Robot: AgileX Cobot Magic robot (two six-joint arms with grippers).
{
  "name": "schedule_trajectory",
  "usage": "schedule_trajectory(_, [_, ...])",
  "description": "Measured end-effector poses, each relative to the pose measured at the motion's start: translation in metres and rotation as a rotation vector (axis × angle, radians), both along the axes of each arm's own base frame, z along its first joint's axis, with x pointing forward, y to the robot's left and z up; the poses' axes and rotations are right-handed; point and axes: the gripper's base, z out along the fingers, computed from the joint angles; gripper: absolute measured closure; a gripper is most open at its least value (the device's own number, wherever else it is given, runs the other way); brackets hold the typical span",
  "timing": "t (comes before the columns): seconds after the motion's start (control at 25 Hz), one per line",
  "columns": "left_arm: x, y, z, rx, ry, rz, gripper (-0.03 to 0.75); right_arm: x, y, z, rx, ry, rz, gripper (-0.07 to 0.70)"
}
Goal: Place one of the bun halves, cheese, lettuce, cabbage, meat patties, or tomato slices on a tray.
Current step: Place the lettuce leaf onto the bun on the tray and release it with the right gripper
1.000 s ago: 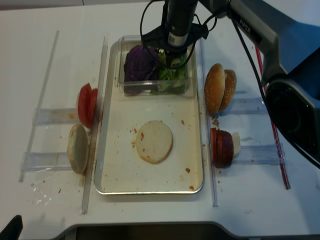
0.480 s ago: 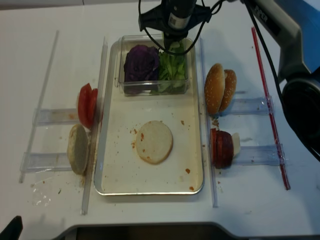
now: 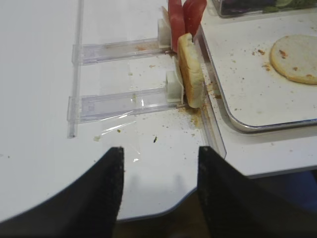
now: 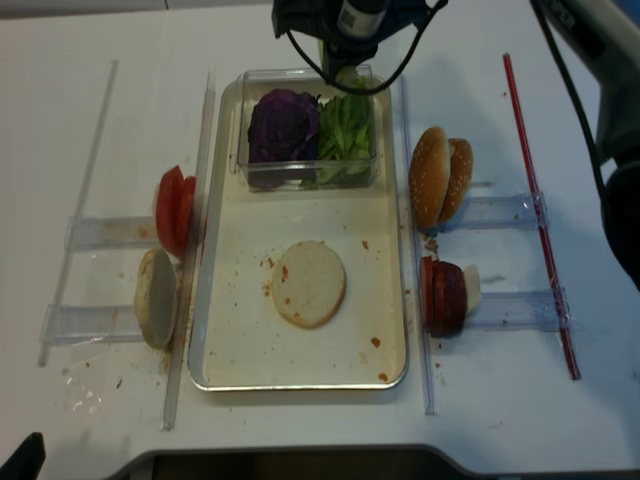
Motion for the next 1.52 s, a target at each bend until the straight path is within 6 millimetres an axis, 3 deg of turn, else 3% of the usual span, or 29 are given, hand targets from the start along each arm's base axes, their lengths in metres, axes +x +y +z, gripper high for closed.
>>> schedule_trajectory(0.52, [0.000, 0.000, 0.000, 0.000, 0.000, 0.000, 0.384, -0.055, 0.005, -0.005, -0.057, 0.085, 0.089, 0.563])
schedule_trajectory(0.84, [0.000, 0.000, 0.000, 0.000, 0.000, 0.000, 0.384, -0.089, 0.026, -0.037, -0.120, 0.184, 0.177, 0.563])
schedule_trajectory(1.12, [0.000, 0.000, 0.000, 0.000, 0.000, 0.000, 0.384, -0.098, 0.037, -0.041, -0.108, 0.202, 0.207, 0.563])
schedule_trajectory(1.52, [0.000, 0.000, 0.000, 0.000, 0.000, 0.000, 0.384, -0.114, 0.068, -0.077, -0.143, 0.286, 0.273, 0.563])
